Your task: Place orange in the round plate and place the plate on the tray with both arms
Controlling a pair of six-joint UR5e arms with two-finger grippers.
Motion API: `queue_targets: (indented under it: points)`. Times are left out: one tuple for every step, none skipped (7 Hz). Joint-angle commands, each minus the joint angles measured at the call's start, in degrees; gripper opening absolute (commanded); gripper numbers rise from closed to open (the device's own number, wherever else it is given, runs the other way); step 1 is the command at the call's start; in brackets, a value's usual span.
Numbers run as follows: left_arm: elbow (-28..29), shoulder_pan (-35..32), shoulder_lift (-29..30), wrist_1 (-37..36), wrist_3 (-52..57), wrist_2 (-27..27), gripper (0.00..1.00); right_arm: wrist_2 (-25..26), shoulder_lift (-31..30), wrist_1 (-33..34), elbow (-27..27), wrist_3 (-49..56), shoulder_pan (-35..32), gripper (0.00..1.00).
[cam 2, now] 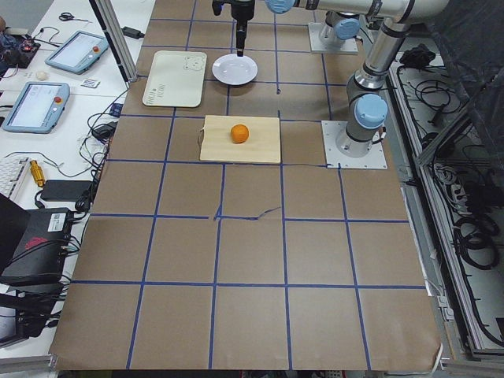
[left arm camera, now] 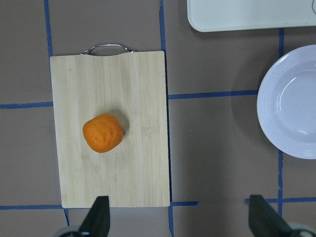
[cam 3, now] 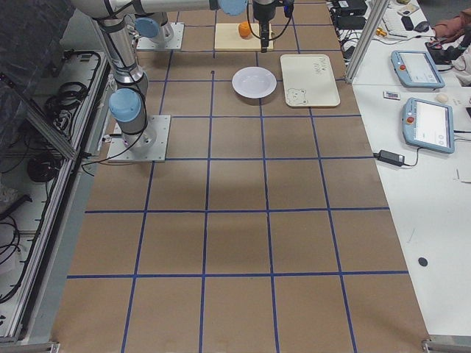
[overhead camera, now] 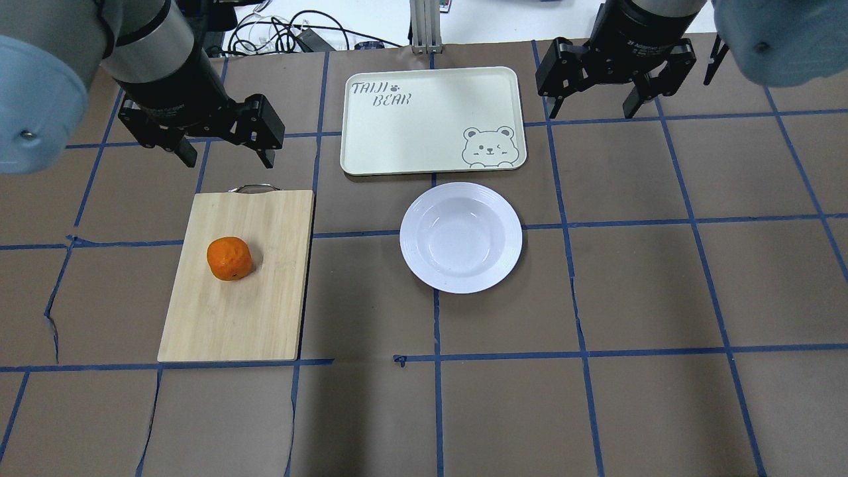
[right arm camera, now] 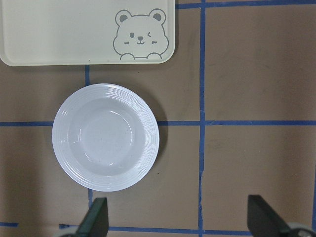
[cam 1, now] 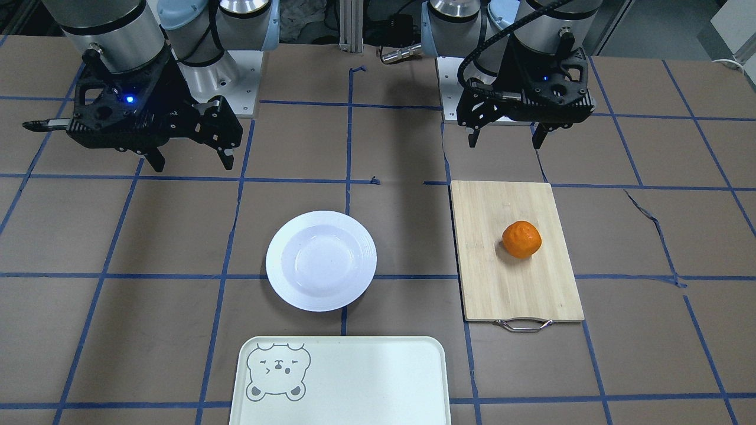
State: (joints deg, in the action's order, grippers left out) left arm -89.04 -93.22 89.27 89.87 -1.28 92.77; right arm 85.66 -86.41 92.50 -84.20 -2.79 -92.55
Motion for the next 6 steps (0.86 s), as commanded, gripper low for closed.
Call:
queue_targets:
  points:
    - [-1.2, 3.1, 3.9, -0.7, -0.1, 0.3, 1.0, 0.4, 0.0, 0.1, 0.0, 0.0, 0.0, 1.0]
    - [-2.2, 7.5, 6.4, -0.7, 0.0, 0.5, 1.0, 0.4, 0.0, 0.0, 0.0, 0.0, 0.0, 1.0]
    - [-3.9, 10.4, 9.3, -0.7, -0.4, 4.7, 1.0, 0.4, 0.0, -0.2, 0.0, 0.0, 0.0, 1.0]
    - [-6.6, 11.2, 12.5, -7.1, -0.3, 6.2, 1.0, 0.5, 0.0, -0.2, 0.0, 0.0, 0.0, 1.0]
    - [-9.5, 11.4, 15.0, -13.5, -0.3, 6.2, 1.0, 0.5, 0.0, 0.0, 0.0, 0.0, 0.0, 1.0]
    - [-11.1, 11.5, 17.8, -16.2, 0.0, 6.1, 1.0, 0.6, 0.0, -0.2, 0.0, 0.0, 0.0, 1.0]
